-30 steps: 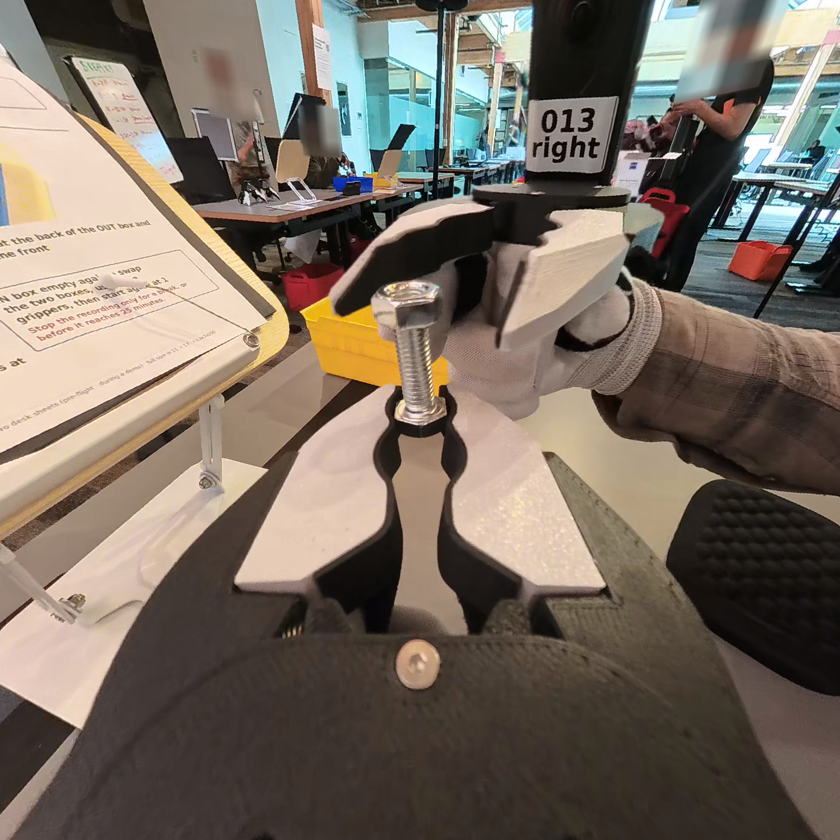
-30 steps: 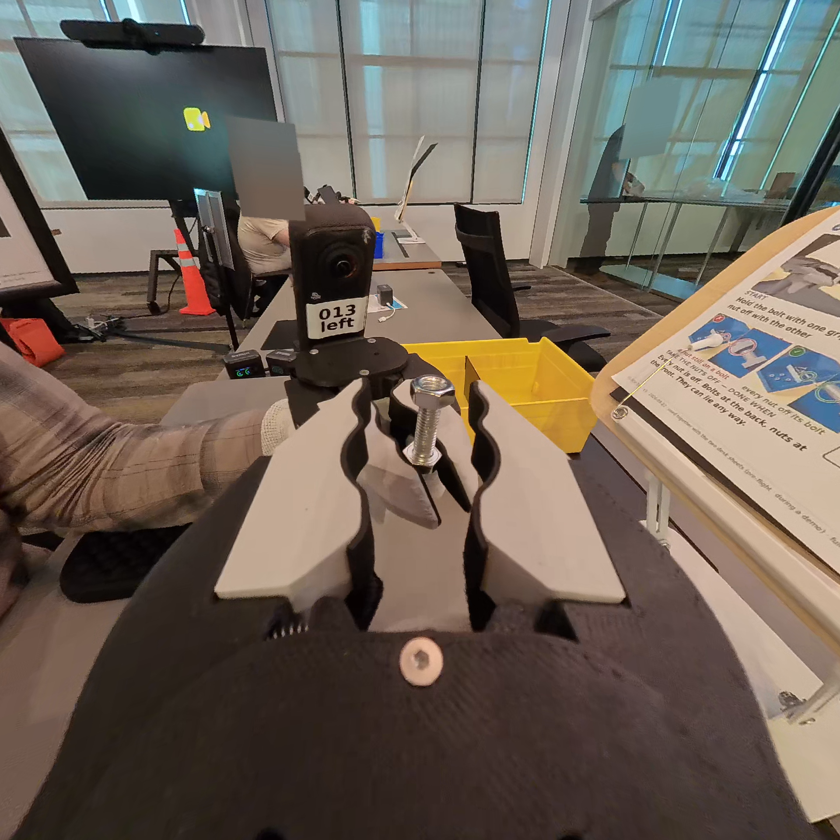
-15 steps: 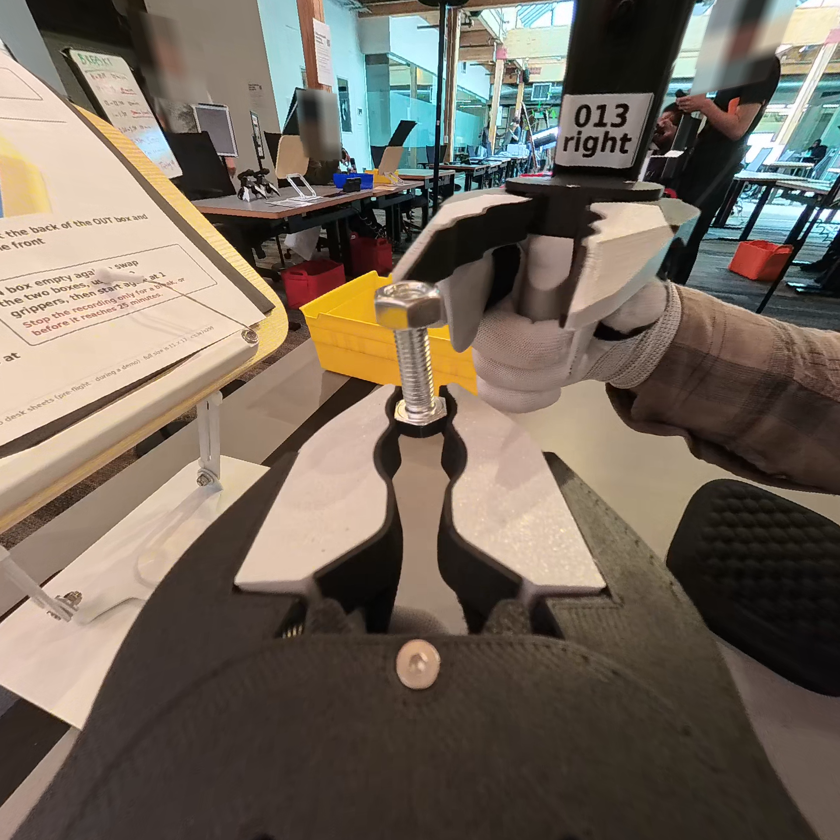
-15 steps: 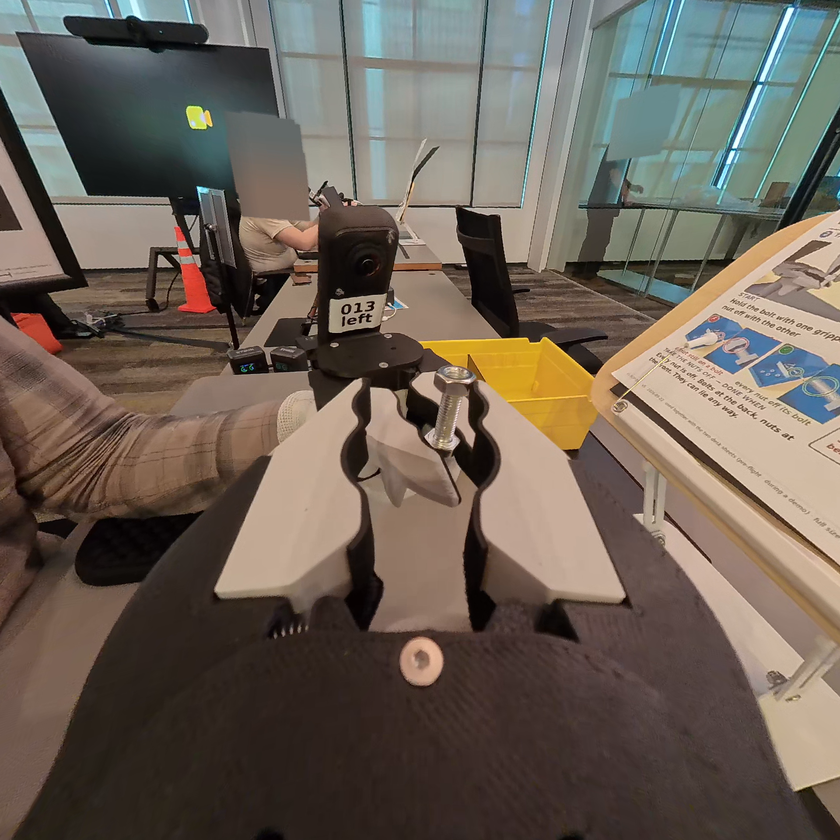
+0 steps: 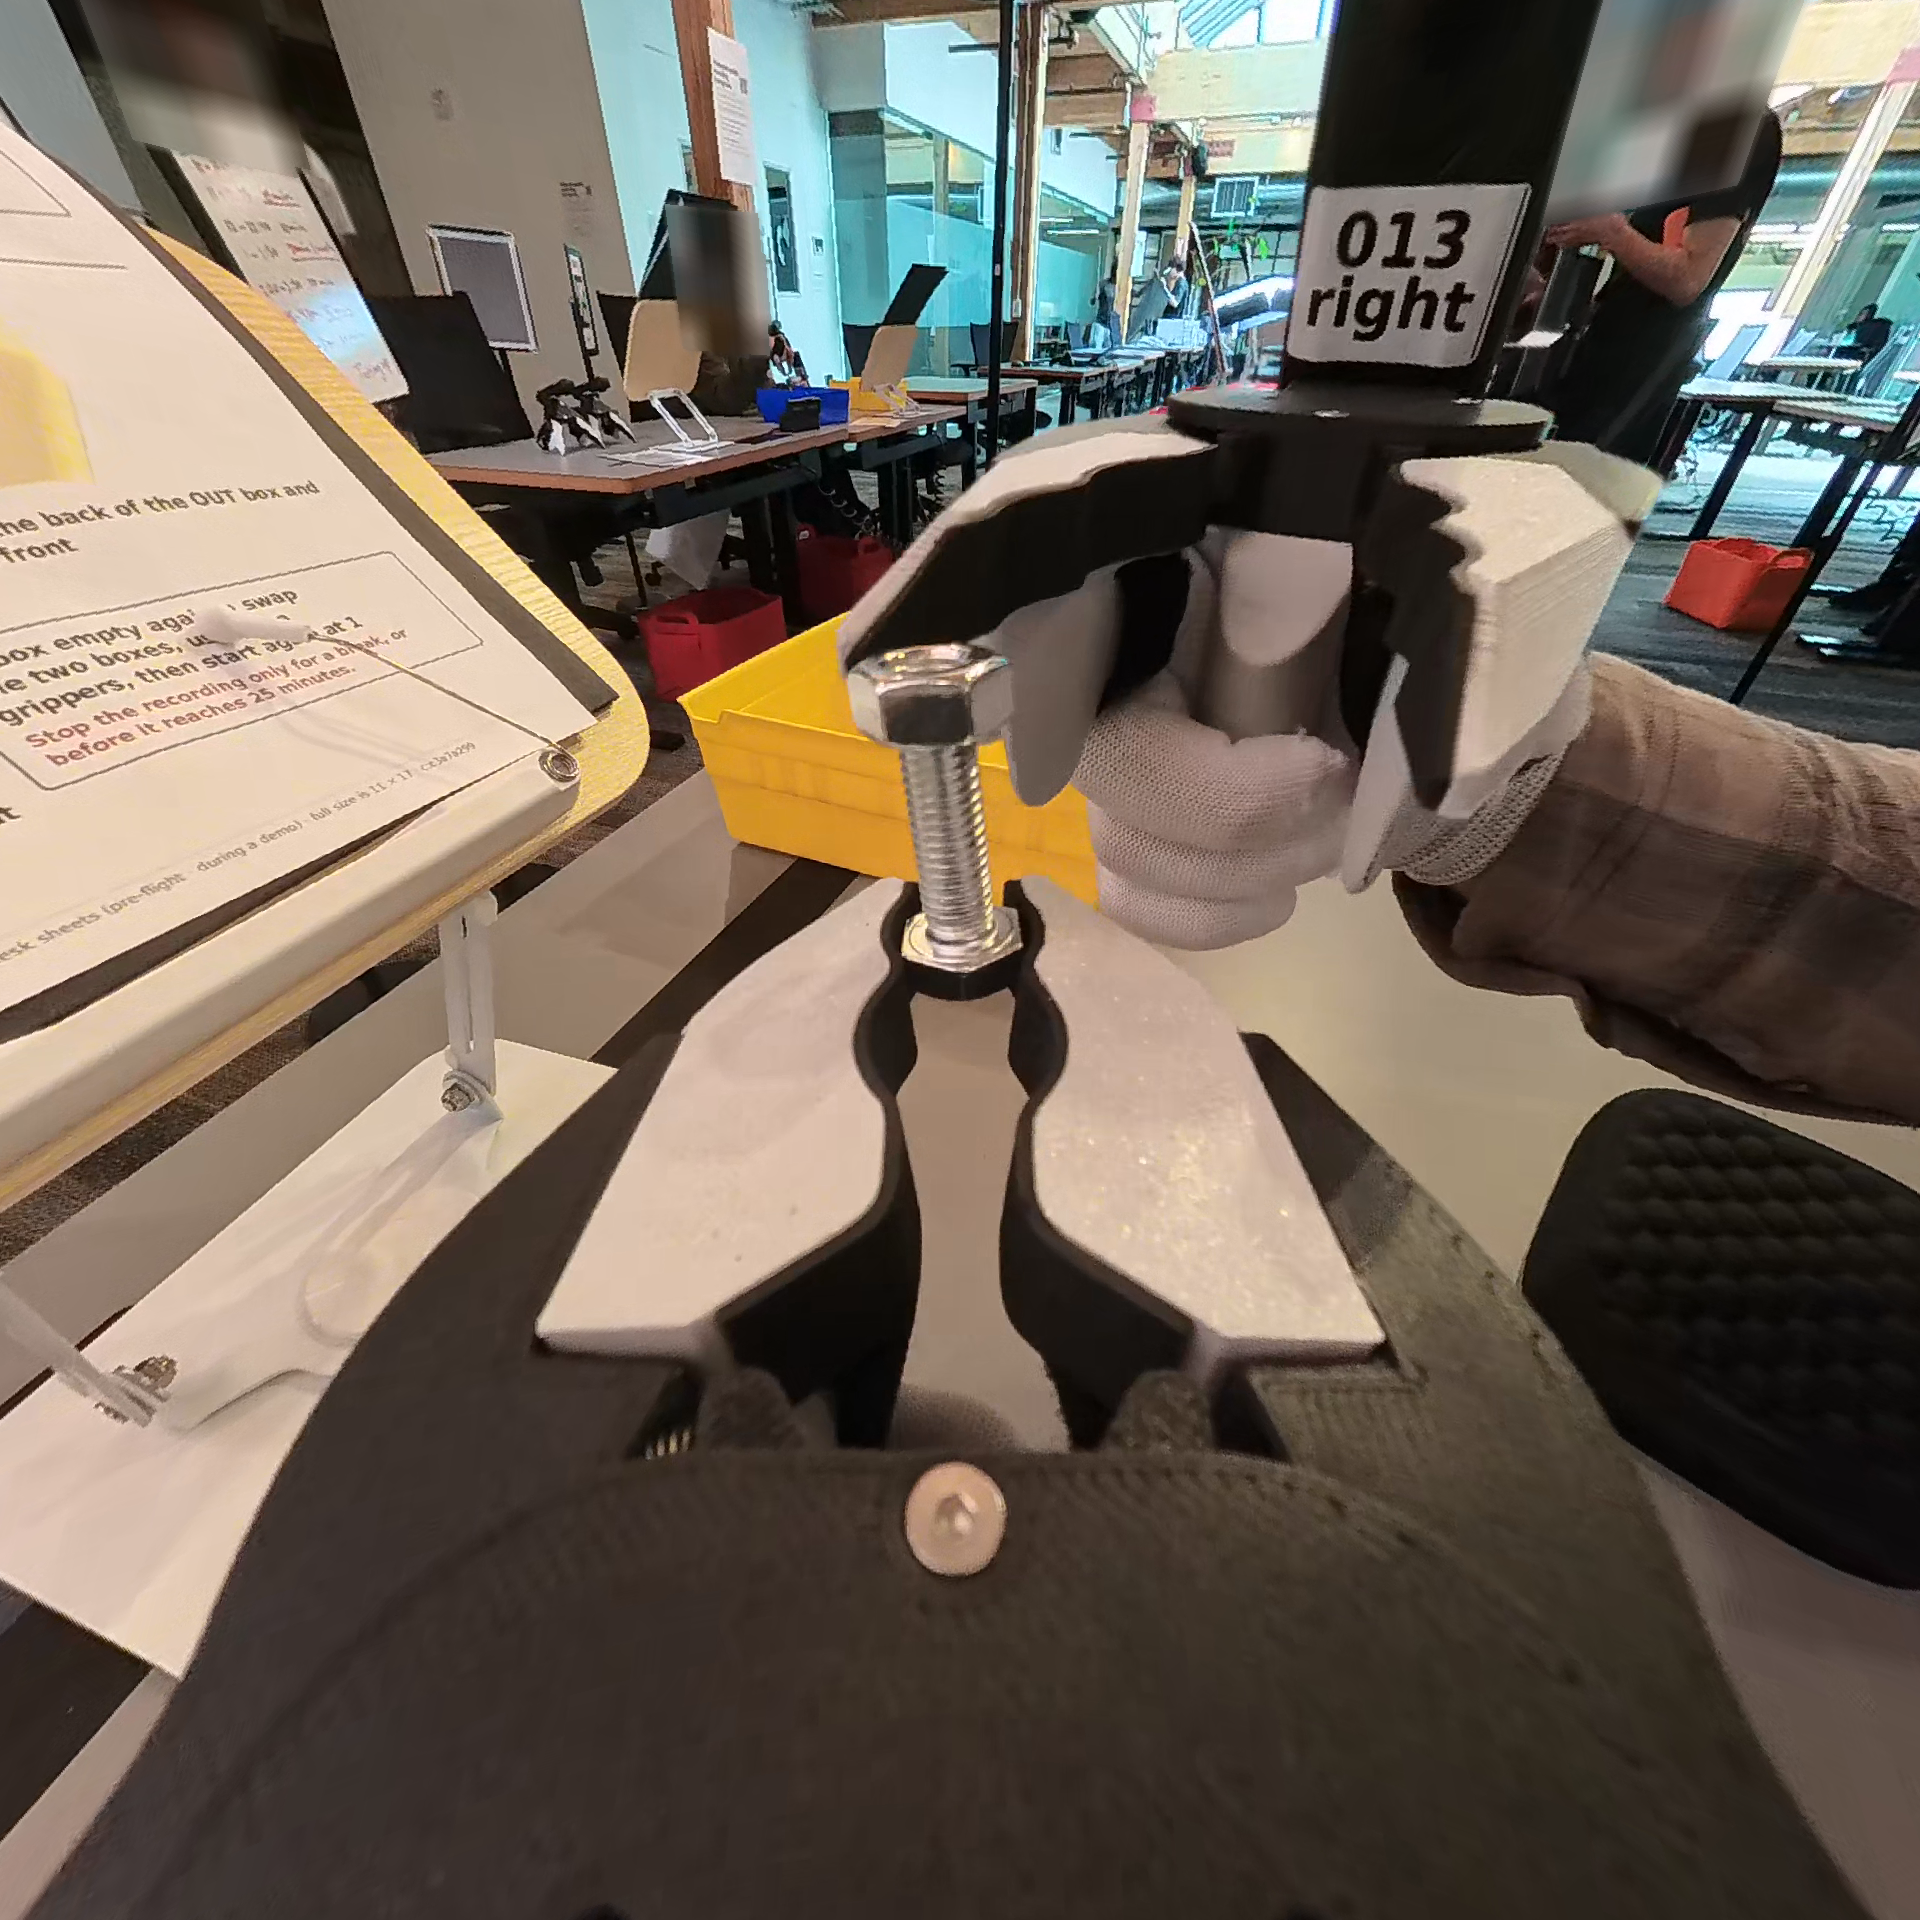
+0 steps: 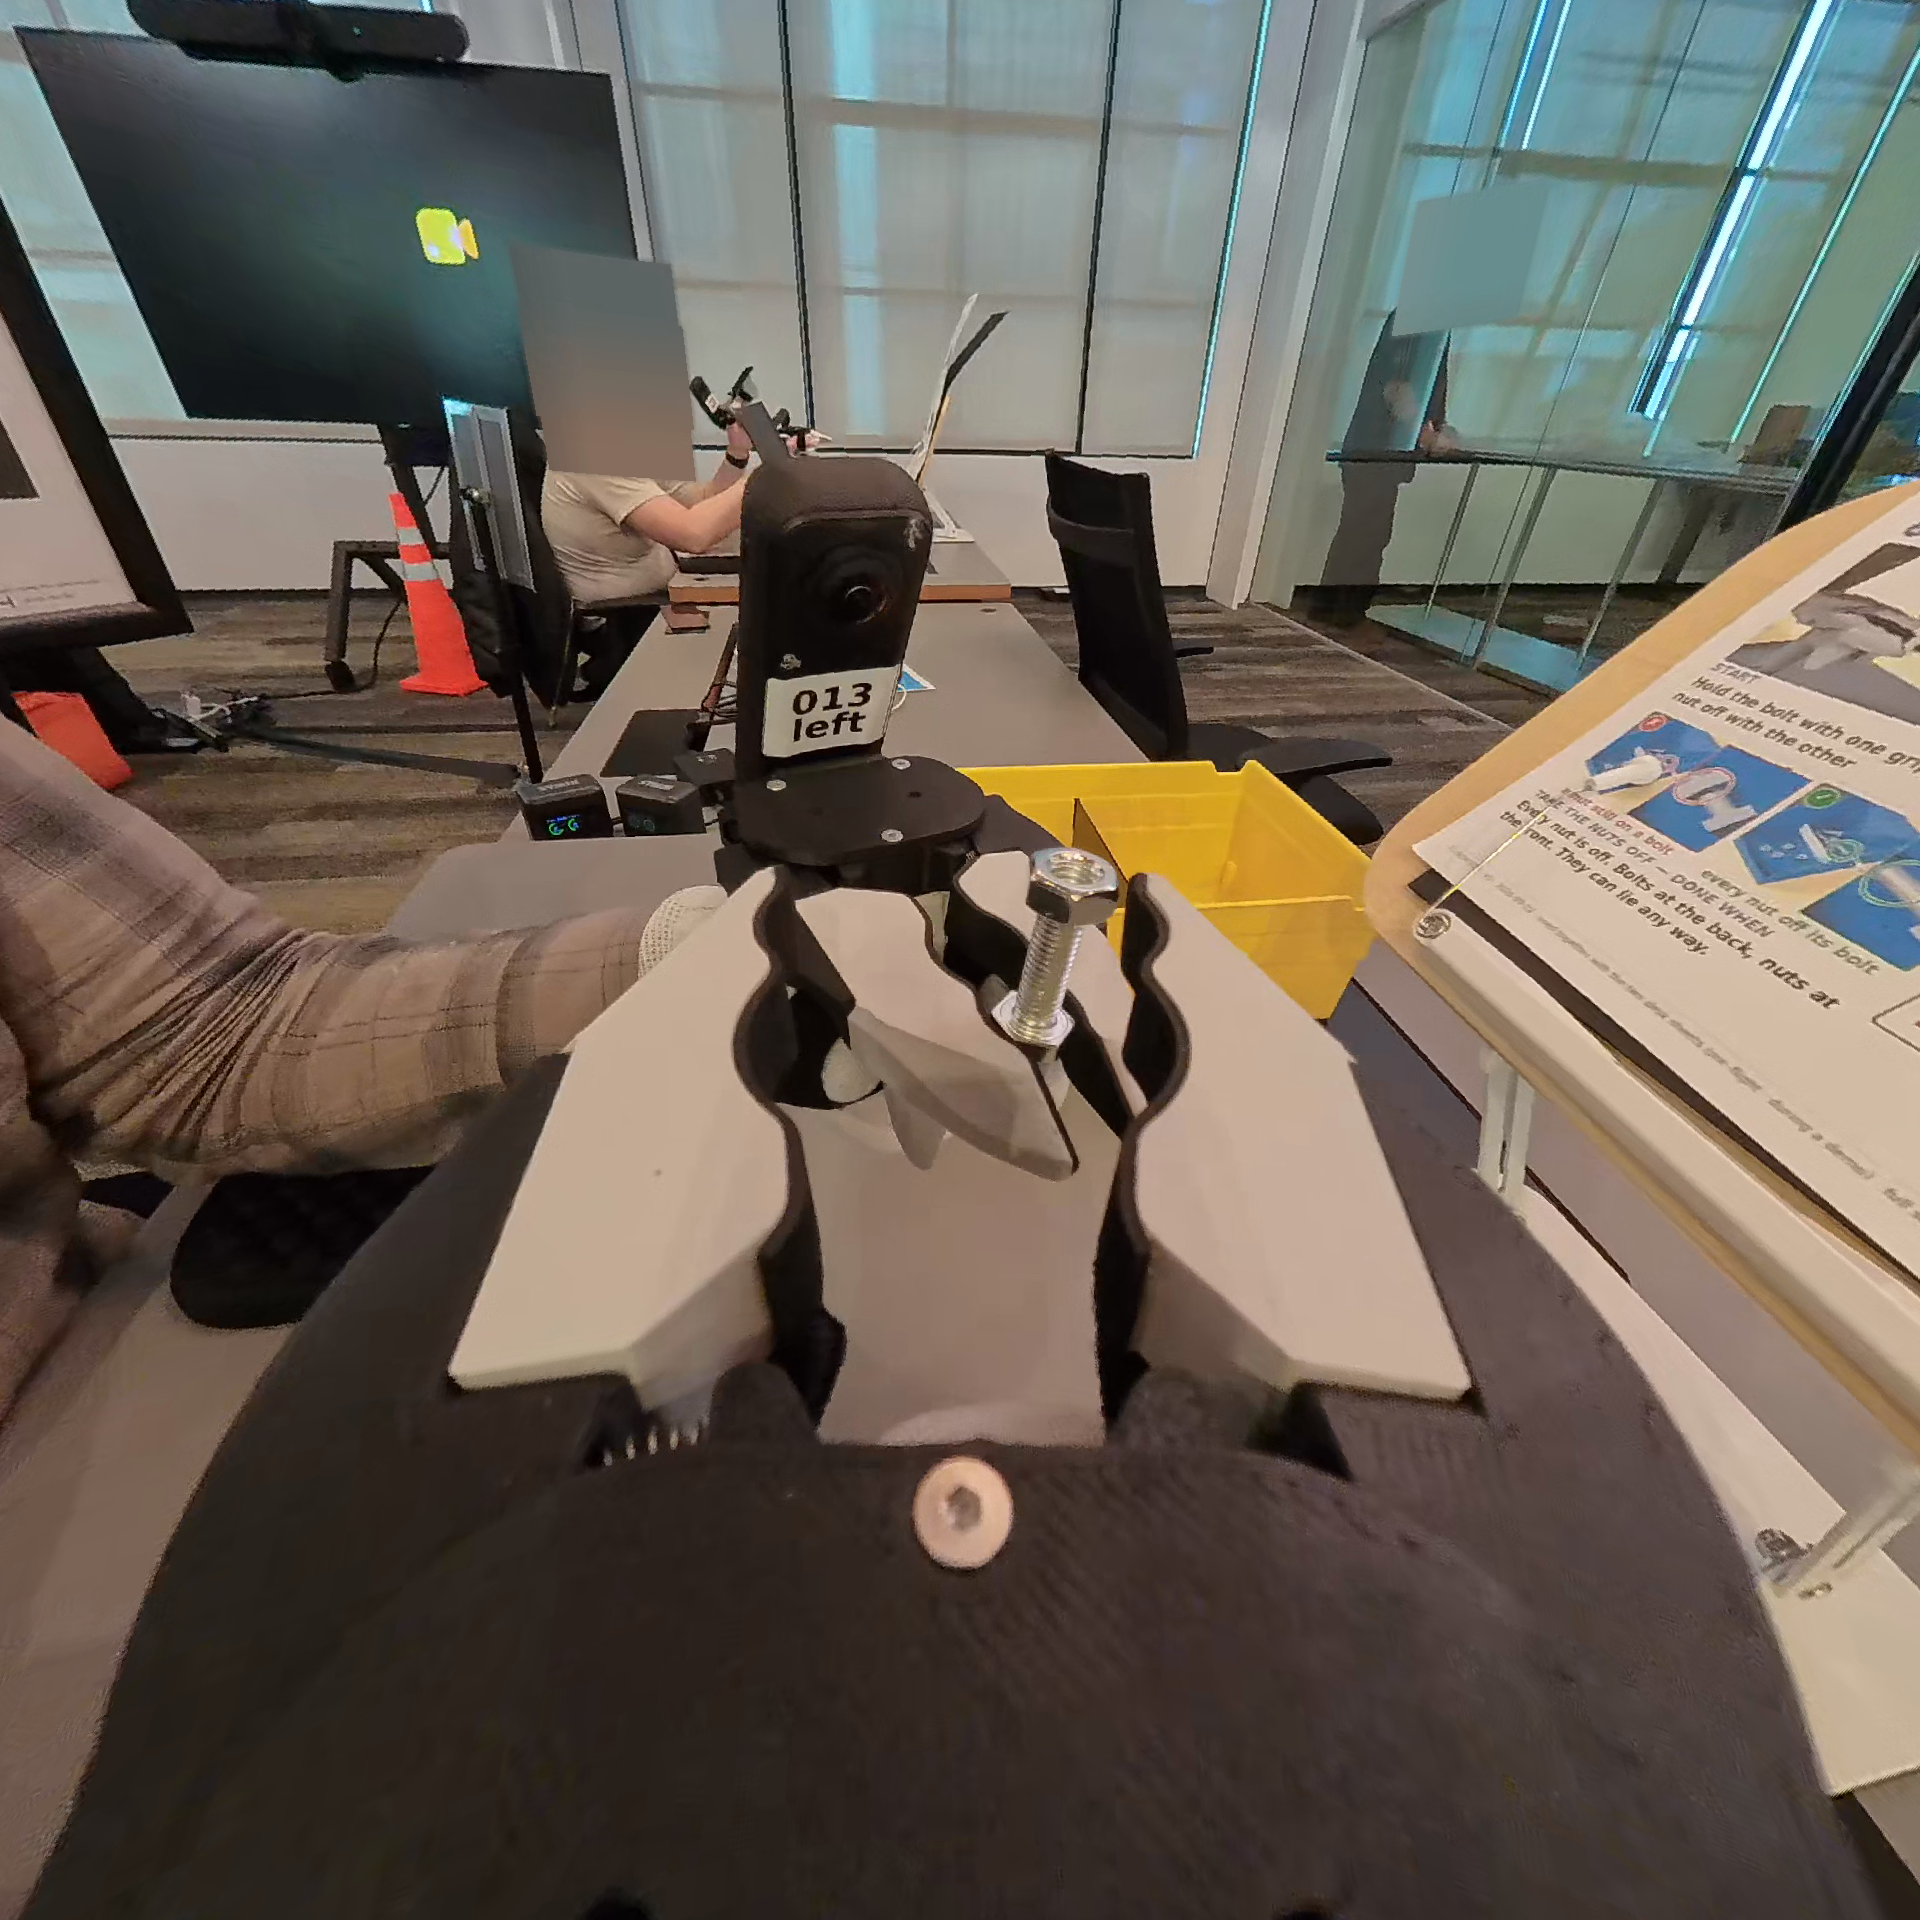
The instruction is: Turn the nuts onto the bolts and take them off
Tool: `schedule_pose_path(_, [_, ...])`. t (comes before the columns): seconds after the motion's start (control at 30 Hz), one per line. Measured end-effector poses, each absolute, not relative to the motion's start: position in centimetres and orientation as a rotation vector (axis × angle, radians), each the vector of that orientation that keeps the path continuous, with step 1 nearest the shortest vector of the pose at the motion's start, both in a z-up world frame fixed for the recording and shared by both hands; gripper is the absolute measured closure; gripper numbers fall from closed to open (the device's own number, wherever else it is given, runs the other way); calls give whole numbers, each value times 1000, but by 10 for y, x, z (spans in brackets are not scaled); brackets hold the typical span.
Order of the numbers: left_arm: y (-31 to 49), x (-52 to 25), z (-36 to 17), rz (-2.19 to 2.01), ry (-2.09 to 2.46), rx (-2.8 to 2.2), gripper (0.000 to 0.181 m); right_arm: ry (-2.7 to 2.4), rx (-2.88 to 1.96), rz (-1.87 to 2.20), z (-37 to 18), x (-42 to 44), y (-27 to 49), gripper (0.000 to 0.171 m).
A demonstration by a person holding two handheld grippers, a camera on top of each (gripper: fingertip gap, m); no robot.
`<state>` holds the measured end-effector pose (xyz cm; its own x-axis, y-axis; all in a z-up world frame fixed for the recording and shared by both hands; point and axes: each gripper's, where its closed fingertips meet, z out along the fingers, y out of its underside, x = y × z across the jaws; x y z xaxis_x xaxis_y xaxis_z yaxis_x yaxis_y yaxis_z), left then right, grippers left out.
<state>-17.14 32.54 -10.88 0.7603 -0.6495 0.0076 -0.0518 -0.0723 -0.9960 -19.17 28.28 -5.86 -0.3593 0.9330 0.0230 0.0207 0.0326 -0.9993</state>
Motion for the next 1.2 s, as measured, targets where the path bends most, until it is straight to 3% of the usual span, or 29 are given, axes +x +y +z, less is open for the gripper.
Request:
schedule_pose_path(0.43, [325,-170,-109,-540,584,-1586,167,-1512,-1003,1419,-57,-181,279,115])
schedule_pose_path(0.73, [324,-167,-109,-550,598,-1588,167,-1503,-1012,1247,-60,-192,285,108])
schedule_pose_path(1.03, [322,-164,-108,-548,613,-1585,167,-1526,-988,1098,-59,-201,294,147])
schedule_pose_path(1.2, [320,-162,-107,-550,620,-1576,167,-1498,-995,1137,-58,-200,295,153])
